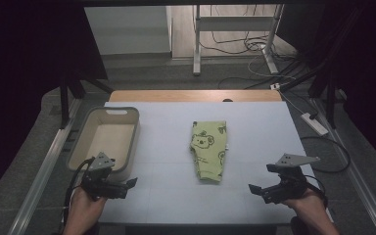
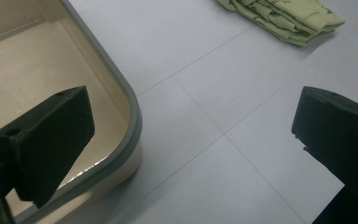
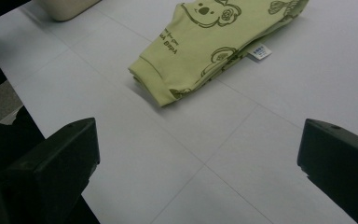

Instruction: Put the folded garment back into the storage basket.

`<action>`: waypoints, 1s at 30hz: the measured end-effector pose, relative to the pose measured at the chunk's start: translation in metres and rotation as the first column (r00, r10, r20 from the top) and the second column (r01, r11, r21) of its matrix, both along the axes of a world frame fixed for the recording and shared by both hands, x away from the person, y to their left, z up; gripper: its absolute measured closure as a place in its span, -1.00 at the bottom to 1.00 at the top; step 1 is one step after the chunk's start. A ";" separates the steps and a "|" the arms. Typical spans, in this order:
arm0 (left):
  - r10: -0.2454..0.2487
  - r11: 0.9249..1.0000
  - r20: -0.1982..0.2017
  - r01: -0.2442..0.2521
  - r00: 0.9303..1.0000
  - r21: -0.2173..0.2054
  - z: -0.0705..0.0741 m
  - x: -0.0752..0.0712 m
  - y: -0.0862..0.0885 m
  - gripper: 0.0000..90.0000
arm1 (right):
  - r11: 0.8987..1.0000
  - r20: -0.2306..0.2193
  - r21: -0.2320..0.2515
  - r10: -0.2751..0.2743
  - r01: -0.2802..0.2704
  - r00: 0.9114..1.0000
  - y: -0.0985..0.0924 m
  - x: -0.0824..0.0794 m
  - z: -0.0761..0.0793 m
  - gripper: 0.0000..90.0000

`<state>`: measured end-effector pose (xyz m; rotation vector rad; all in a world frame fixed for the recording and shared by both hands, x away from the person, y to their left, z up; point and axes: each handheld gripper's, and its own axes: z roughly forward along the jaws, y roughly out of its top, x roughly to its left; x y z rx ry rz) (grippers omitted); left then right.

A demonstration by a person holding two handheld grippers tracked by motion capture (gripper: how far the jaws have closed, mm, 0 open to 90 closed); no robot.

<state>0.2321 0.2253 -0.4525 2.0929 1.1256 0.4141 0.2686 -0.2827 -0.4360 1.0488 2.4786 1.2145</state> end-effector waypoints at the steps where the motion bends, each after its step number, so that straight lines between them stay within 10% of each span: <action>1: 0.001 1.000 -0.003 -0.001 1.000 -0.002 0.000 0.001 -0.001 -1.00 | 1.000 -0.001 0.001 0.004 -0.004 1.000 0.001 0.000 0.000 -1.00; 30: -0.056 0.998 0.012 0.056 0.998 0.019 0.005 0.032 -0.027 -1.00 | 0.998 -0.019 0.026 0.058 -0.058 0.998 0.026 0.012 0.001 -1.00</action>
